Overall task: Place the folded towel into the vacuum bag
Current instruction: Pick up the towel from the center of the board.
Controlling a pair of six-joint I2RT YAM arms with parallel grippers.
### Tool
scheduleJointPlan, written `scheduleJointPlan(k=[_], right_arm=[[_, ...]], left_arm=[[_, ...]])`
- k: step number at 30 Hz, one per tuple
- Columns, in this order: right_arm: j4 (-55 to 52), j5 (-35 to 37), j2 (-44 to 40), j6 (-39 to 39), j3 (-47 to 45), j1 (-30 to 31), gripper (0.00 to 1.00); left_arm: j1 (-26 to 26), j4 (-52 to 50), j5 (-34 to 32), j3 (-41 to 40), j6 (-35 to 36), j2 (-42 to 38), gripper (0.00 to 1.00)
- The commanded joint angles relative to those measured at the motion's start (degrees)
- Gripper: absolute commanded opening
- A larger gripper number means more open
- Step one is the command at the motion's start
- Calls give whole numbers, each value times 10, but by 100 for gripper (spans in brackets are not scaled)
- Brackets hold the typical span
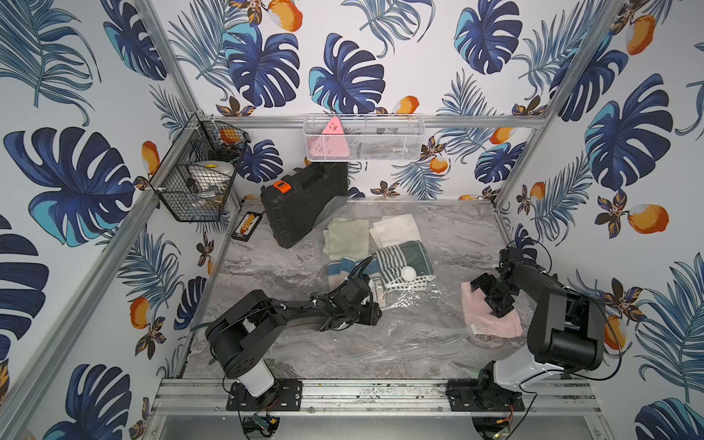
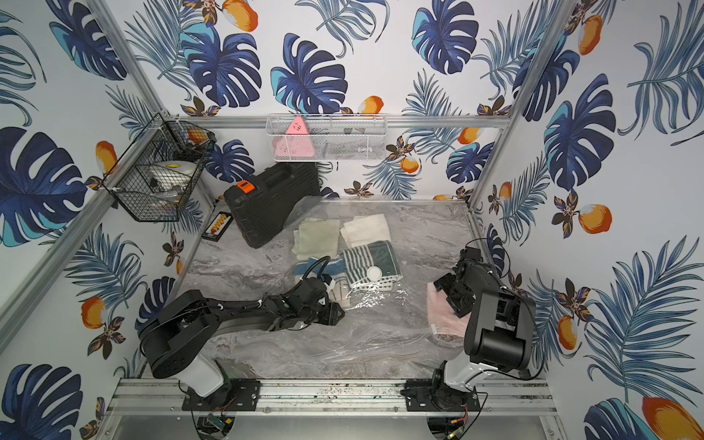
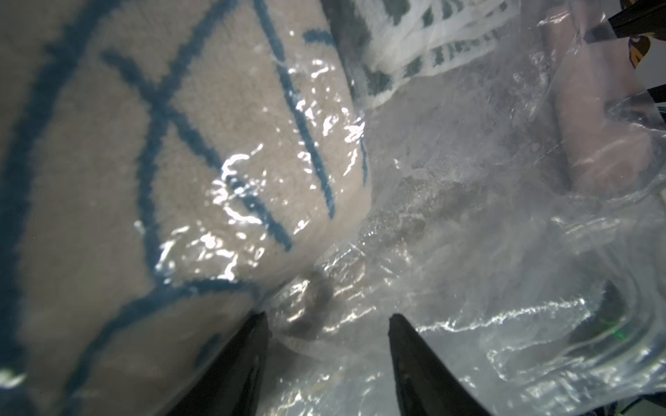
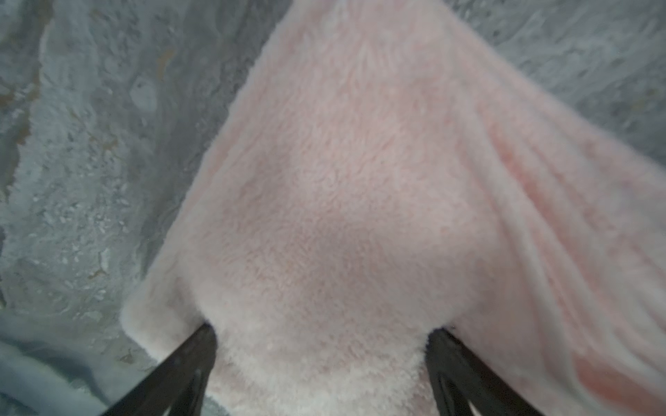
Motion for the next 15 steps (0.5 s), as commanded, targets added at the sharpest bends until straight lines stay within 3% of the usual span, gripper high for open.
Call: scheduleJointPlan(k=[1, 5, 9, 15], right_arm=[[49, -43, 28, 17, -28, -2, 91], [67, -78, 42, 10, -35, -19, 82], [79, -110, 47, -2, -35, -25, 52], [58, -101, -14, -16, -20, -25, 23]], left_arm=[[1, -28, 4, 1, -9, -18, 59], [-9, -31, 23, 9, -3, -38, 59], [-29, -42, 20, 23, 9, -58, 59], [-53, -60, 12, 43, 29, -78, 59]])
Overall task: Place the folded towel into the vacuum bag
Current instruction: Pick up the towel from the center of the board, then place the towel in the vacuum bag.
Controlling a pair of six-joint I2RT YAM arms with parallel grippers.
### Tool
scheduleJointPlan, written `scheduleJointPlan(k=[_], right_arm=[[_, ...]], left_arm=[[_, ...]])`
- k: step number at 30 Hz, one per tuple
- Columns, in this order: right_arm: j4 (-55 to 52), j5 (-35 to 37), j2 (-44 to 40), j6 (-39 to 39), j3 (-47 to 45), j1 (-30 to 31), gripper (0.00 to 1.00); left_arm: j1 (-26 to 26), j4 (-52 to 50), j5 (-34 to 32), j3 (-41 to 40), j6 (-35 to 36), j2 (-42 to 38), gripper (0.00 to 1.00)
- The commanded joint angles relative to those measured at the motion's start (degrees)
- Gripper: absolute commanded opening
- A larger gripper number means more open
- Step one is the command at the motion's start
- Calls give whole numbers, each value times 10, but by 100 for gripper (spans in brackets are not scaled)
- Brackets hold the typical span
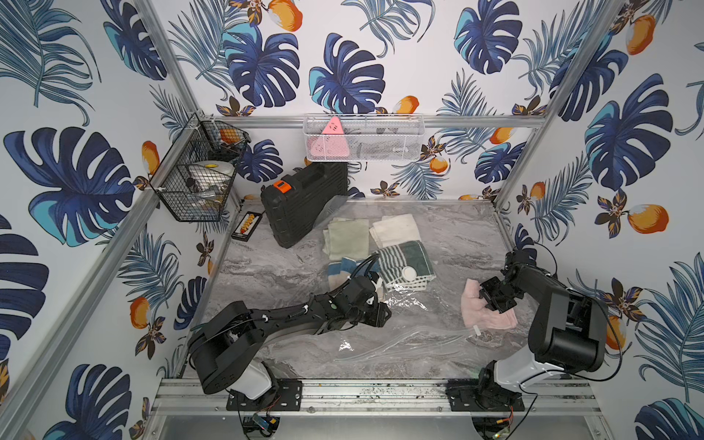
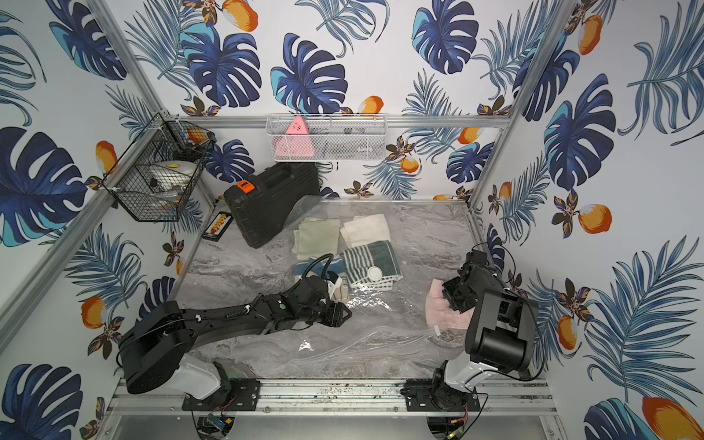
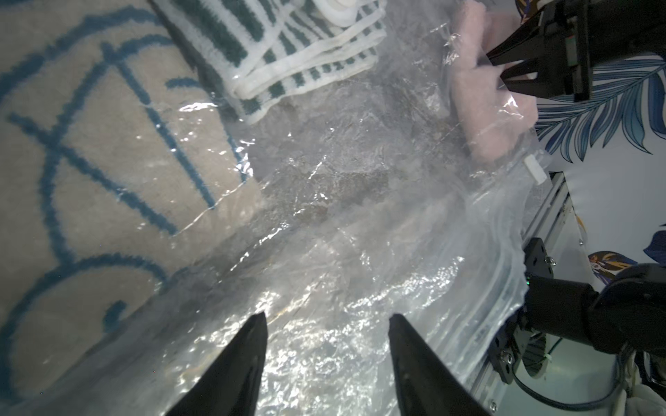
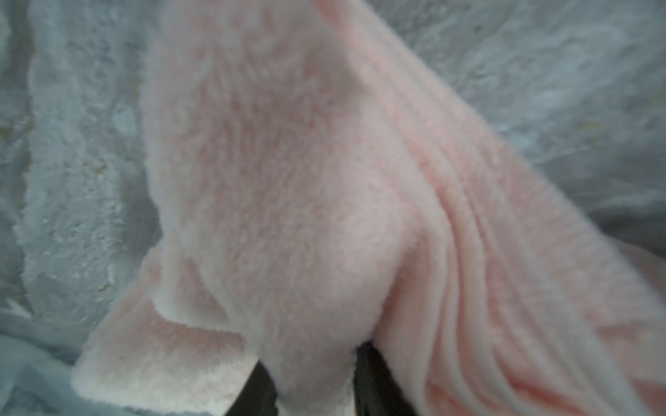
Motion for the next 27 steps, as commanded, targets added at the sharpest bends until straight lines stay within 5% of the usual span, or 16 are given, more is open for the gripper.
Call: scheduleJointPlan(k=[1, 8, 17, 27], right_arm=[[20, -41, -19, -23, -1, 3, 20], [-33, -20, -105, -44, 45, 9, 6], [-87, 25, -164, -55, 108, 108, 4], [-81, -28, -101, -62, 166, 123, 3]], left_arm=[[-7, -19, -4, 11, 21, -11, 59], [-14, -16, -14, 5, 32, -17, 60], [-22, -10, -6, 9, 35, 3, 60], [-33, -13, -5, 11, 38, -1, 60]])
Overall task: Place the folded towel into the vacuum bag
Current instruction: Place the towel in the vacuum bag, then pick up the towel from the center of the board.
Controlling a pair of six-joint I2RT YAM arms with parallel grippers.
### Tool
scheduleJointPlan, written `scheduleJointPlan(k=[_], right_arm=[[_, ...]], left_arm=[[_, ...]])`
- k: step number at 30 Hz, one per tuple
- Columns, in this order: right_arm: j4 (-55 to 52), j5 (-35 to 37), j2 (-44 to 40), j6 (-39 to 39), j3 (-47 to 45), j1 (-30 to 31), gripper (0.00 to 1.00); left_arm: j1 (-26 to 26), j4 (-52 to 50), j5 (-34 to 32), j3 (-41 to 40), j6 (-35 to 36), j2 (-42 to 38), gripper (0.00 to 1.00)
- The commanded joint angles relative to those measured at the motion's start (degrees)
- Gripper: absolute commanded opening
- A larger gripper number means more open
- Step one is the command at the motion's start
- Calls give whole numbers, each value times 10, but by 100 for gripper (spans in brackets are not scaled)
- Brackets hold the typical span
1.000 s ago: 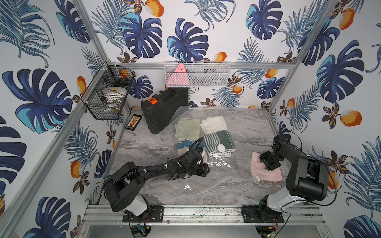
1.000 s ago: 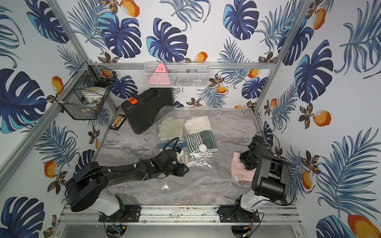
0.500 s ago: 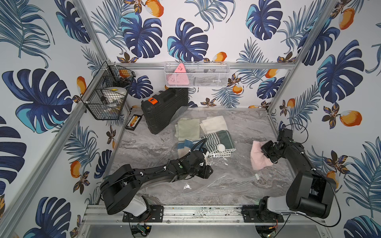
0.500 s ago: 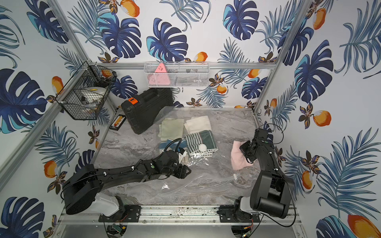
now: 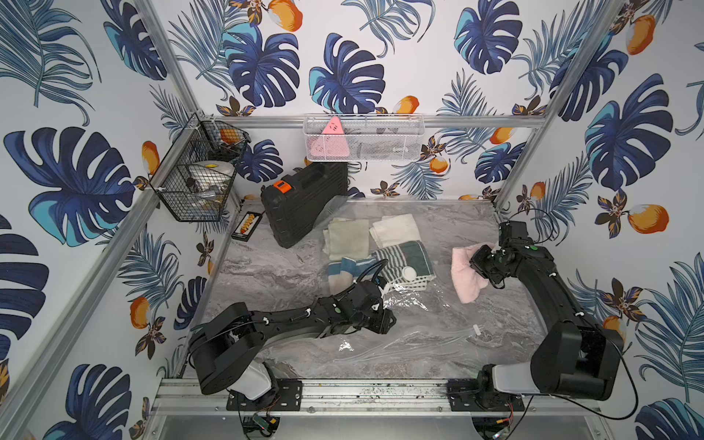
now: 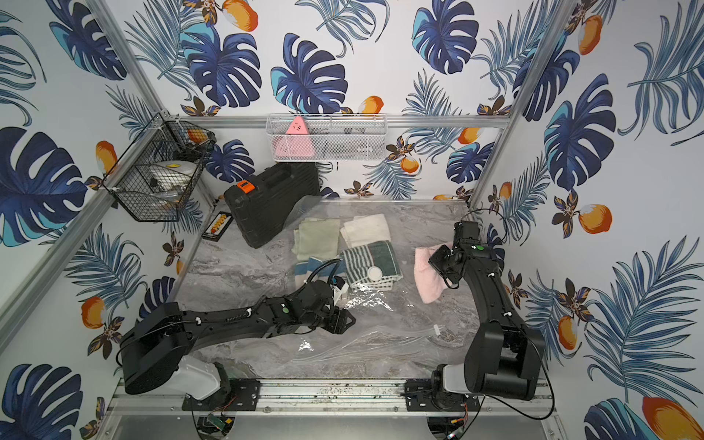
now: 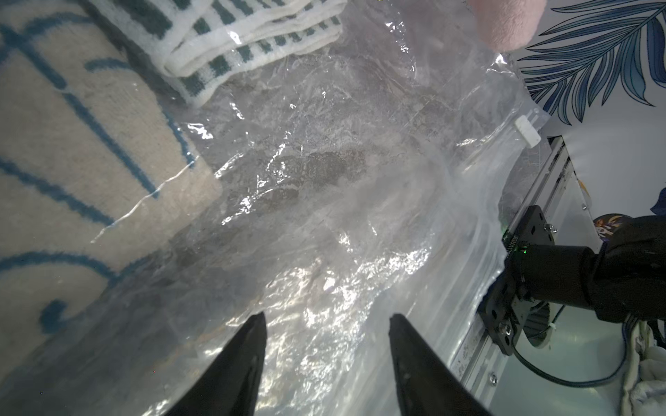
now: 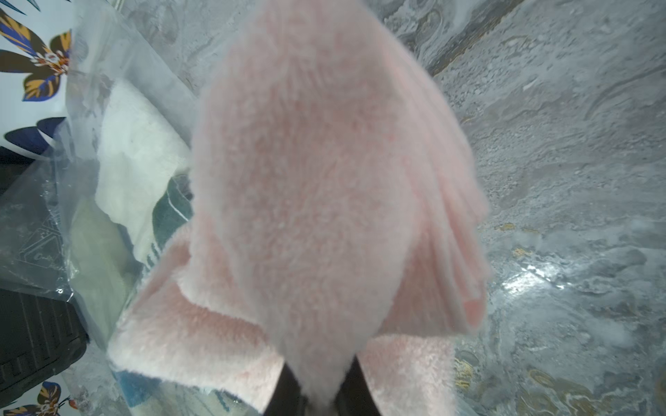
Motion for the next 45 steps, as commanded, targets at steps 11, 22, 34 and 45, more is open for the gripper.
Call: scheduleJointPlan(k=[11, 22, 34, 45], right_arm=[[-2, -13, 30, 81, 40, 212, 4], [198, -202, 249, 174, 113, 381, 54], [-50, -23, 146, -78, 87, 287, 75], [56, -114, 192, -68, 42, 333, 68]], left_arm=[[7, -40, -74, 10, 41, -74, 61], [107, -74, -92, -23, -28, -146, 62], [149, 27, 7, -44, -117, -70, 67], [150, 4, 2, -26, -83, -57, 65]])
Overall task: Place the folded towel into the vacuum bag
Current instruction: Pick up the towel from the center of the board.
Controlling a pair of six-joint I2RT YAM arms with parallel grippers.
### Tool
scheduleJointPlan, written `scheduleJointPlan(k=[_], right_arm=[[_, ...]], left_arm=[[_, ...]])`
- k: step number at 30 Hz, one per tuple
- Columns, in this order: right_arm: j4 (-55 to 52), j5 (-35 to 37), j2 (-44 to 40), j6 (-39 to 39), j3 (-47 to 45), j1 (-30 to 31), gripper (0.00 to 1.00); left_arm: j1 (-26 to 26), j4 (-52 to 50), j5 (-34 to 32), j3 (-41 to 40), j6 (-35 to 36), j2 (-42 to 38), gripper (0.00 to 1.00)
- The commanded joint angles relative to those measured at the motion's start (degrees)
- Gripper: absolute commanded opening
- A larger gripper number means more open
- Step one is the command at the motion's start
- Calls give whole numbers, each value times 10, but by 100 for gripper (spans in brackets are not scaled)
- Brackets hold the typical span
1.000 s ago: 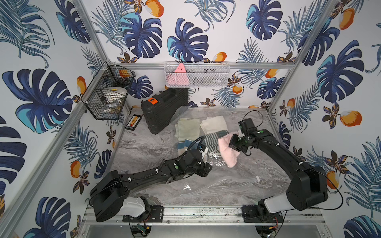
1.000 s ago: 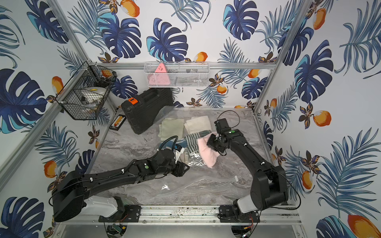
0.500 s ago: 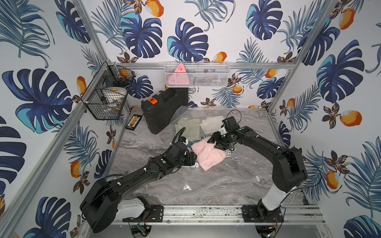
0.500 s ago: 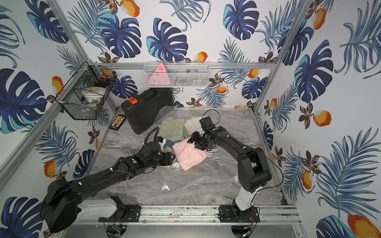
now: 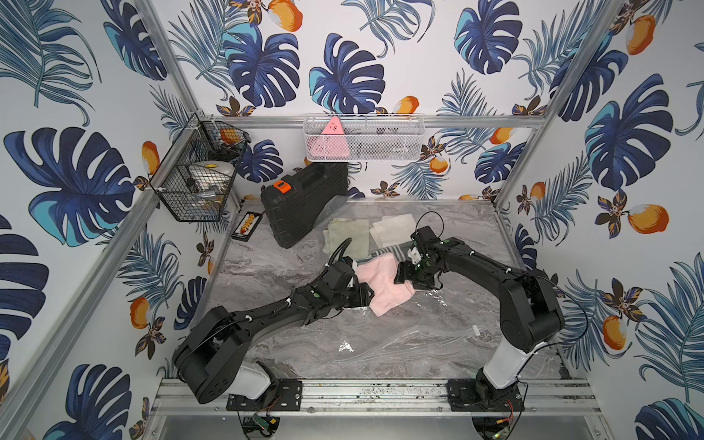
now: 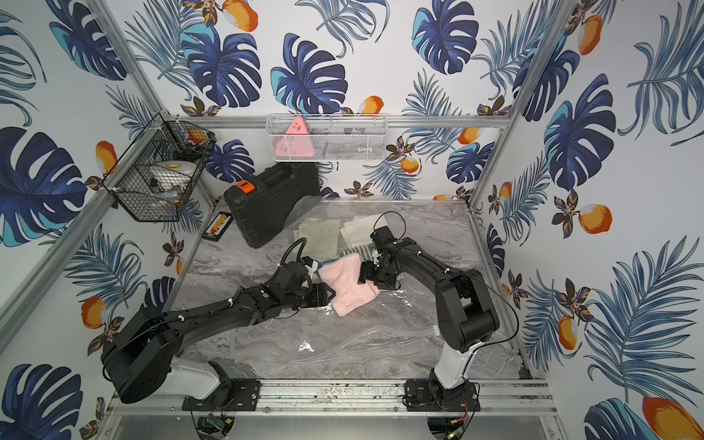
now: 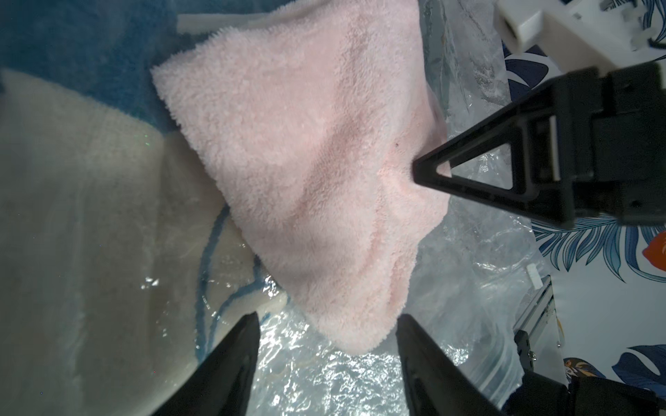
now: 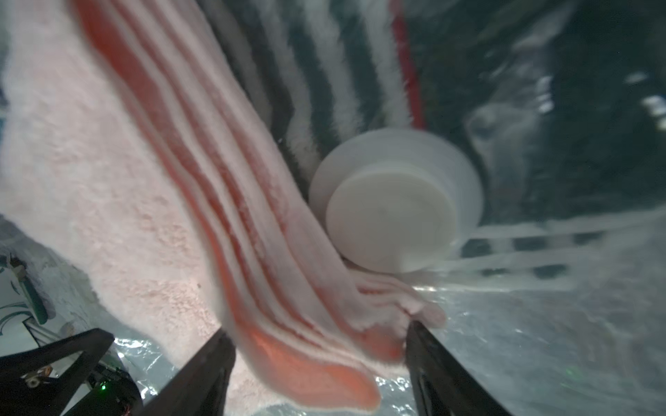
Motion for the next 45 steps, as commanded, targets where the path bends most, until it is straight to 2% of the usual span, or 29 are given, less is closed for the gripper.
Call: scheduleJointPlan(k=[1, 4, 6, 8, 10, 13, 18, 23, 26, 29, 32, 34, 36, 41, 45], right_arm=[[57, -57, -18, 29, -34, 13, 60], [101, -116, -76, 93, -109, 16, 30], [119, -147, -114, 122, -149, 25, 26], [94, -158, -133, 123, -165, 25, 32], [57, -130, -145, 103, -165, 13, 54], [10, -70, -143, 61, -144, -20, 68], [68, -72, -113, 26, -119, -24, 78], [151, -103, -46, 43, -114, -14, 78], [192, -98, -30, 63, -126, -3, 77], [211, -103, -38, 73, -135, 6, 66], [194, -84, -58, 75, -137, 14, 41], [151, -29, -73, 71, -126, 27, 25], [100, 44, -84, 70, -107, 49, 16], [-15, 193, -64, 82, -44, 116, 9], [-39, 236, -47, 102, -9, 151, 3]], left_arm=[[3, -7, -5, 1, 16, -15, 65], [8, -44, -23, 11, 38, -36, 65], [10, -68, -37, 21, 58, -50, 65], [11, -85, -41, 34, 74, -55, 65], [10, -92, -33, 51, 84, -48, 65], [8, -69, 8, 62, 68, -31, 63], [-23, -8, 31, 64, 54, 19, 59], [-24, 37, 24, 54, 34, 73, 44], [-24, 51, 23, 48, 33, 89, 41], [-24, 51, 16, 39, 37, 100, 39], [-24, 56, 12, 29, 41, 110, 39], [-23, 63, 15, 23, 37, 117, 39], [-23, 69, 21, 21, 32, 120, 39], [-25, 49, 32, 41, 17, 84, 39], [-23, 54, 14, 61, 16, 84, 37]])
